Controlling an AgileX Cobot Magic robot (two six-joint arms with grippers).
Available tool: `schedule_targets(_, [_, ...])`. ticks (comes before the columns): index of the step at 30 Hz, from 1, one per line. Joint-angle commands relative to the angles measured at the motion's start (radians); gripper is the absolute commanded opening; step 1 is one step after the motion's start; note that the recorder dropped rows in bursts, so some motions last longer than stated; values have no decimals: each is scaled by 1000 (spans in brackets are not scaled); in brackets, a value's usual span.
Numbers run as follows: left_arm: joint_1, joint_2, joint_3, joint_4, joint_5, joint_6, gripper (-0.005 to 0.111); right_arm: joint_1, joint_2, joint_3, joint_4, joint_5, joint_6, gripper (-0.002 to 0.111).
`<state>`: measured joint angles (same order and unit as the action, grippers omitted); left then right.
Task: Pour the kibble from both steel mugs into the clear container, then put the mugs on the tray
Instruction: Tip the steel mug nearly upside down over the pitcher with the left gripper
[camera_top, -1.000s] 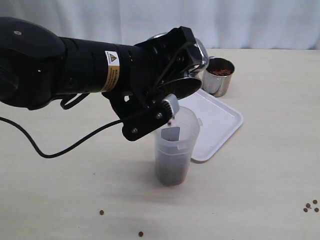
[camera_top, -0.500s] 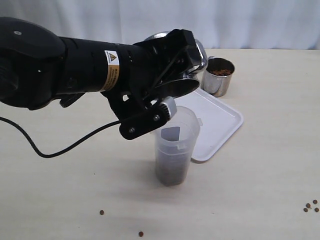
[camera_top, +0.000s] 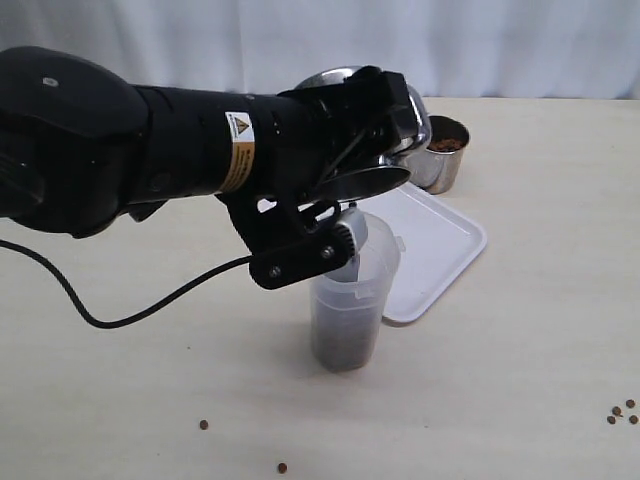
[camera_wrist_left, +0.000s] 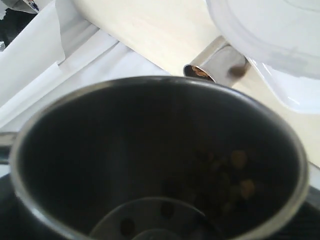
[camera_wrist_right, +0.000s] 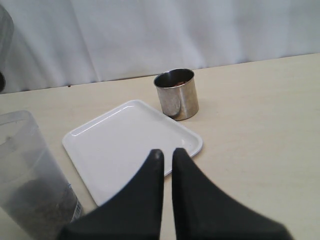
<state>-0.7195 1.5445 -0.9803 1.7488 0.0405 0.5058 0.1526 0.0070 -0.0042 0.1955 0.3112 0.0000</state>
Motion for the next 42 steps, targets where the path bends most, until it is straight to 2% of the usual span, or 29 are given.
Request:
schedule_targets(1, [-4,-8,-10,-4,26,31,0,2,1,4,2,-15,-7,5])
schedule_targets(6, [-18,-8,-10,-4,78,78,0,2,1,4,2,-15,-7,5])
schedule_targets(10, [-60,-8,-10,-4,106,96,0,2,1,4,2,-15,-7,5])
schedule_targets(17, [-67,-8,-10,-4,130,129,0,2,1,4,2,-15,-7,5])
schedule_targets(23, [-113,-8,-10,-4,233,213,0,2,1,4,2,-15,-7,5])
schedule_targets(36, [-180,-8,-6,-4,220,193,0,2,1,4,2,-15,-7,5])
schedule_targets(42, [-151,-1,-10,-4,333,182,0,2,1,4,2,-15,-7,5])
